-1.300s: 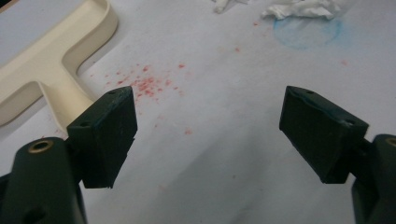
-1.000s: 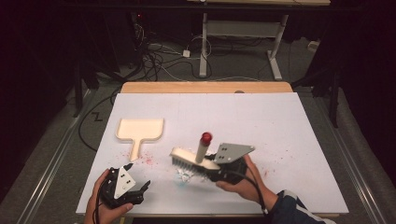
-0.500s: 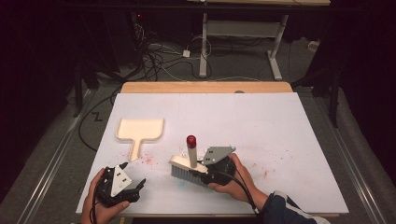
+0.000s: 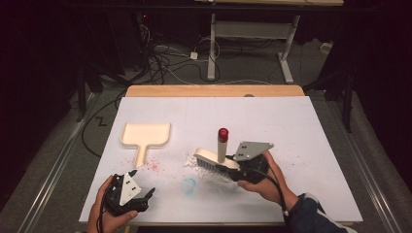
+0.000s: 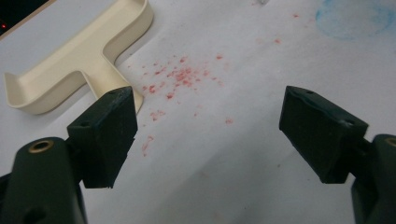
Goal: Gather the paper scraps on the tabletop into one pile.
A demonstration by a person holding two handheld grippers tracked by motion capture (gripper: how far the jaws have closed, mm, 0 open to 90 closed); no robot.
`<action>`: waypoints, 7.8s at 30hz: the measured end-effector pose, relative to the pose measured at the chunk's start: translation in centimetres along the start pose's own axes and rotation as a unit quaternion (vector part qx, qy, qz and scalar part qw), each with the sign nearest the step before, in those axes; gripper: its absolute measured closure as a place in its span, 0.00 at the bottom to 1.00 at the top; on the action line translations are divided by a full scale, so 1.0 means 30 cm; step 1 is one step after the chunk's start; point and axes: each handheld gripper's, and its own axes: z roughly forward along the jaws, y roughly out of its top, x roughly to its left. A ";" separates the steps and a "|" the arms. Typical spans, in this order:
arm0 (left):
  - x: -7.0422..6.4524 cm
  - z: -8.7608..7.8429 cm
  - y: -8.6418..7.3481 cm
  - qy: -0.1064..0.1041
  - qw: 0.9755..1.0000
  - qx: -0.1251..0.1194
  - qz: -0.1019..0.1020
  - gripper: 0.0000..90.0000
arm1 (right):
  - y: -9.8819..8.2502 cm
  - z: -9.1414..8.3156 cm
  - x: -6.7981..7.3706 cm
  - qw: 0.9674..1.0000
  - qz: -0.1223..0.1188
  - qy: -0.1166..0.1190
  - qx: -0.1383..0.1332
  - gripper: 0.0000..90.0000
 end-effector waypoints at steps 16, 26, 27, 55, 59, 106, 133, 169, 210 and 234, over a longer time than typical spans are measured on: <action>-0.012 0.000 0.010 0.000 1.000 0.003 0.006 0.21 | -0.178 -0.187 0.020 0.995 -0.022 0.096 0.015 0.75; -0.013 0.003 0.012 -0.009 1.000 -0.003 0.009 0.21 | -0.224 -0.110 -0.045 0.995 0.003 0.085 0.050 0.75; -0.014 0.004 0.013 -0.011 1.000 -0.003 0.009 0.21 | -0.224 -0.110 -0.045 0.995 0.003 0.085 0.050 0.75; -0.037 0.014 0.019 -0.008 1.000 0.017 0.022 0.21 | -0.240 -0.202 -0.133 0.983 0.088 -0.161 0.011 0.75; -0.040 0.015 0.020 -0.008 0.999 0.019 0.025 0.21 | -0.271 -0.154 -0.152 0.967 0.071 -0.243 0.041 0.75; -0.048 0.017 0.027 -0.035 0.999 0.018 0.030 0.21 | -0.086 -0.041 -0.061 0.977 0.123 -0.173 -0.033 0.75; -0.059 0.034 0.027 -0.043 0.998 0.028 0.037 0.21 | -0.182 -0.025 0.037 0.998 0.044 -0.052 0.008 0.75; -0.062 0.046 0.031 -0.041 0.998 0.039 0.038 0.22 | -0.146 0.147 -0.064 0.969 0.076 -0.233 -0.029 0.75; -0.051 0.012 0.035 -0.012 1.000 0.001 0.017 0.17 | -0.153 -0.236 -0.080 0.989 0.066 -0.123 -0.053 0.75; -0.071 0.023 0.049 -0.016 0.999 0.010 0.030 0.17 | -0.307 -0.359 -0.125 0.987 0.133 0.044 0.079 0.75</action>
